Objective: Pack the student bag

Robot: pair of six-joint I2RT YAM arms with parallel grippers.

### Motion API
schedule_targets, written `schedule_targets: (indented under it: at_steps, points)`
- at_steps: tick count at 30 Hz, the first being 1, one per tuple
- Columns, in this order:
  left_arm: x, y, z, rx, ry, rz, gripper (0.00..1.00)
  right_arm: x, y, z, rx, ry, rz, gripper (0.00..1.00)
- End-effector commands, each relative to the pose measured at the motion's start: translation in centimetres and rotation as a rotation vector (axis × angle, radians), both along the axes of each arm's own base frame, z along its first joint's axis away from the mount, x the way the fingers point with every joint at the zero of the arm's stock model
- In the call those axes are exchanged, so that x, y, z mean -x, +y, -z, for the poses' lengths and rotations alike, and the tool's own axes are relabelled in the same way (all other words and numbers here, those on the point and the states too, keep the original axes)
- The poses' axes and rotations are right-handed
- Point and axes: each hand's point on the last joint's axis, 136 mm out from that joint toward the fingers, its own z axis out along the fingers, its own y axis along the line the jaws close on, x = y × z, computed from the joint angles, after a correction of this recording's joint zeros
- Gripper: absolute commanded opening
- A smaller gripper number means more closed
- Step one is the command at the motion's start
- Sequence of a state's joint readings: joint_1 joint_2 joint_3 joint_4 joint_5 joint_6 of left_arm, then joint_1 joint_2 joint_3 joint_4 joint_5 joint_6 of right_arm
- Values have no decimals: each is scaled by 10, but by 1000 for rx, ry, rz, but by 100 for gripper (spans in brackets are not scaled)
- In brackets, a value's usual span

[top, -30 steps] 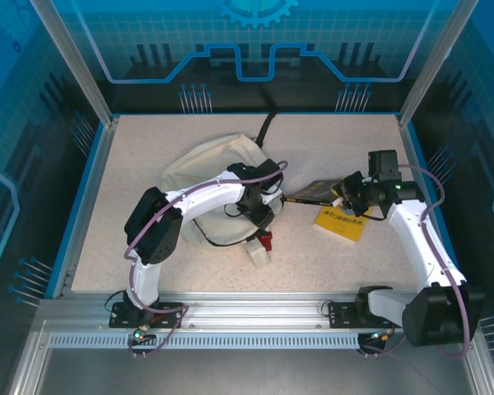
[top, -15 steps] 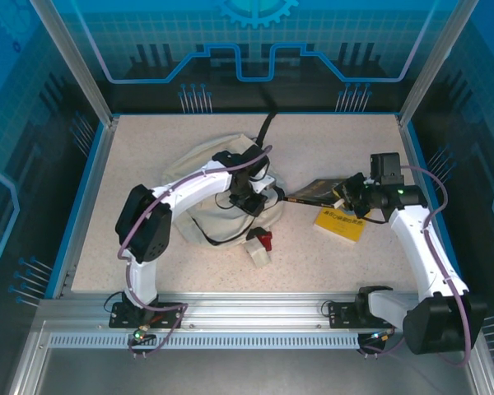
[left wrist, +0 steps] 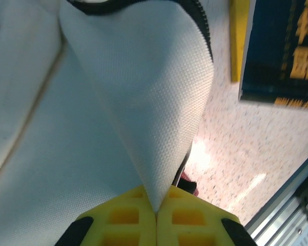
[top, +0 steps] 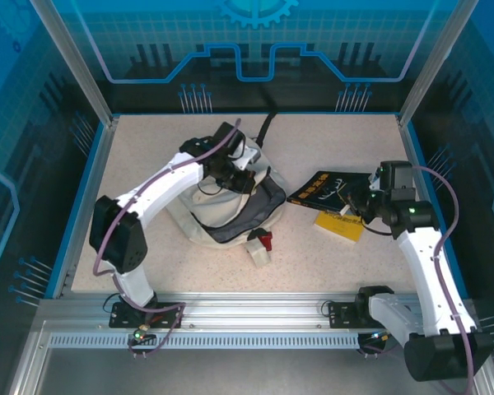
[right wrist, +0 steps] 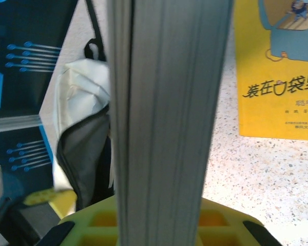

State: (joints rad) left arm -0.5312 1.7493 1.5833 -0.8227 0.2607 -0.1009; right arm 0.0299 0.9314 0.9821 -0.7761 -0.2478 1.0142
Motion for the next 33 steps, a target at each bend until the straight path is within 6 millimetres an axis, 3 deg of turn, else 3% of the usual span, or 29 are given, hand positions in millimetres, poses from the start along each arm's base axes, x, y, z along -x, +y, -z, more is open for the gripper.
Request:
schedule_targets:
  at_steps: [1,6,10,16,22,27,33]
  points:
    - [-17,-12,-51,131,-137,-54,4,2,23,-24,-28,-138,-138,0]
    - [-41,-14,-89,203,-272,-138,2,5,69,-27,-79,-181,-274,0]
    - [-48,-18,-110,259,-323,-155,1,-2,113,-26,-96,-218,-378,0]
    - [-45,-16,-112,253,-319,-153,1,-28,157,-30,-105,-270,-434,0]
    - [-42,-14,-113,248,-314,-155,0,-59,179,-23,-126,-293,-414,0]
    - [-41,-11,-112,243,-306,-160,0,-81,182,-12,-123,-298,-348,0]
    - [-42,-8,-113,252,-303,-179,0,-98,191,37,-52,-176,-259,0]
